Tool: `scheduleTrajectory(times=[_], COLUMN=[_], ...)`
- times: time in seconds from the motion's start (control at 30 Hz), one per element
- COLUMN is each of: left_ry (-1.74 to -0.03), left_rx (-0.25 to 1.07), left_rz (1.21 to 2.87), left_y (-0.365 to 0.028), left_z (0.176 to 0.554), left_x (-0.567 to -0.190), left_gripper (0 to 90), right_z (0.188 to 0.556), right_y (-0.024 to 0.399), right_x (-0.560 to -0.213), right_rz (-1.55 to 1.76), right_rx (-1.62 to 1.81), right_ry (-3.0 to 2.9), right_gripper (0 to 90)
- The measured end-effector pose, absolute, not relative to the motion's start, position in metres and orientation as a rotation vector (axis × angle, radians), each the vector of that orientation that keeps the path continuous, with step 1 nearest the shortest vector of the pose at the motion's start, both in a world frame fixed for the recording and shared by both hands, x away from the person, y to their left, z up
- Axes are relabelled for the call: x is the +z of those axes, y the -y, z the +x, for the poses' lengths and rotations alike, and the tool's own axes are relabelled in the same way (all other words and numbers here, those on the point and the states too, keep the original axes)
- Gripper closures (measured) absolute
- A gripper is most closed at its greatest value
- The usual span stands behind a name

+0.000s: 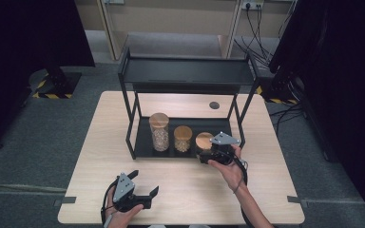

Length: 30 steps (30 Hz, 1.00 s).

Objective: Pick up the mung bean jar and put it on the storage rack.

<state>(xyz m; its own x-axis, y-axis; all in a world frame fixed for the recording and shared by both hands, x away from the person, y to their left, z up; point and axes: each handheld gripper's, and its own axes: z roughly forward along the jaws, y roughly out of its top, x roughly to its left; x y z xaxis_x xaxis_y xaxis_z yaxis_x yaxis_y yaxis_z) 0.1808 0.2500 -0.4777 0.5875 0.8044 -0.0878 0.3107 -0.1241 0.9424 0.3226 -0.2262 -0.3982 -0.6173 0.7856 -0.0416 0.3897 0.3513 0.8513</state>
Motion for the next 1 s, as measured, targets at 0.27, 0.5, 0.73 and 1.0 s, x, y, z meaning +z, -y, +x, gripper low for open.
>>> scheduleTrajectory(times=[0.27, 0.5, 0.73, 1.0], left_ry=[-0.932, -0.933, -0.933, -0.932], left_rx=[0.549, 0.549, 0.549, 0.548], left_rz=[1.699, 1.698, 1.697, 1.699], left_y=[-0.25, -0.251, -0.251, -0.251], left_z=[0.181, 0.181, 0.181, 0.181], left_x=[-0.478, -0.478, -0.478, -0.478], left_gripper=[2.6, 2.6, 2.6, 2.6], right_z=[0.334, 0.344, 0.349, 0.352], right_y=[0.215, 0.21, 0.205, 0.204], right_x=[-0.402, -0.407, -0.411, -0.413], right_rz=[1.053, 1.093, 1.103, 1.114], right_rx=[1.145, 1.124, 1.112, 1.112], right_ry=[-2.154, -2.138, -2.132, -2.126], right_gripper=[25.4, 25.5, 25.5, 25.4])
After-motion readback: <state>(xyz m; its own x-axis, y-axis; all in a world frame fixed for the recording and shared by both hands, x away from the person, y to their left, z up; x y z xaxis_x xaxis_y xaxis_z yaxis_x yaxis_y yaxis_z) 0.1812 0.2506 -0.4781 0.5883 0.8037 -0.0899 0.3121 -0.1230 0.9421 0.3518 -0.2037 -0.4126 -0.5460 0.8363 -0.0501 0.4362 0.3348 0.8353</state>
